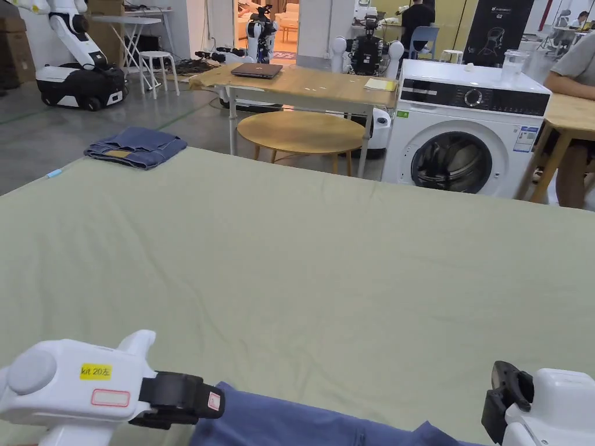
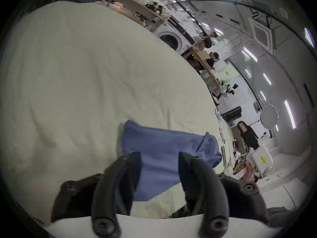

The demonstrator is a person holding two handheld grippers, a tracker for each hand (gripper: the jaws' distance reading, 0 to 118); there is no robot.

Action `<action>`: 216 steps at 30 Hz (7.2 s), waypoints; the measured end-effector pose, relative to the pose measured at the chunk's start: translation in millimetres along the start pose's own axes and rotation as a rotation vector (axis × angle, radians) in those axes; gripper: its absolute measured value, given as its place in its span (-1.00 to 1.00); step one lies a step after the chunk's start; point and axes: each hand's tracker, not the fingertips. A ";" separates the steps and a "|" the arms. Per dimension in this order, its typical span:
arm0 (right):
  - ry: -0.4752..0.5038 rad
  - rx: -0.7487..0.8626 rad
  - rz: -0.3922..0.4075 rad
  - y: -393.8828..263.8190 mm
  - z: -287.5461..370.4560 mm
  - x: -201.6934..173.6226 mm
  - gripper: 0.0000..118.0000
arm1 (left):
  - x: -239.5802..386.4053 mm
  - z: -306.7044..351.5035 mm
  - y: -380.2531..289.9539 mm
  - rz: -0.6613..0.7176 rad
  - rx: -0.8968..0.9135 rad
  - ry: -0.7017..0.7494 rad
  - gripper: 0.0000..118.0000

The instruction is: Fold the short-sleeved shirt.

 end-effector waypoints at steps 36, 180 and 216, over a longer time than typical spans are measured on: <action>-0.015 -0.010 0.017 6.9 5.0 5.4 -1.00 | -25.2 25.5 12.9 0.061 0.068 -0.080 -0.90; 0.089 -0.434 0.049 -89.3 -32.6 -67.9 -1.00 | 19.3 -17.1 -32.1 -0.103 0.173 0.008 -0.30; 0.136 -0.389 0.077 -73.6 -26.9 -64.1 -1.00 | -7.0 -126.0 -27.3 0.221 -0.176 -0.477 -0.71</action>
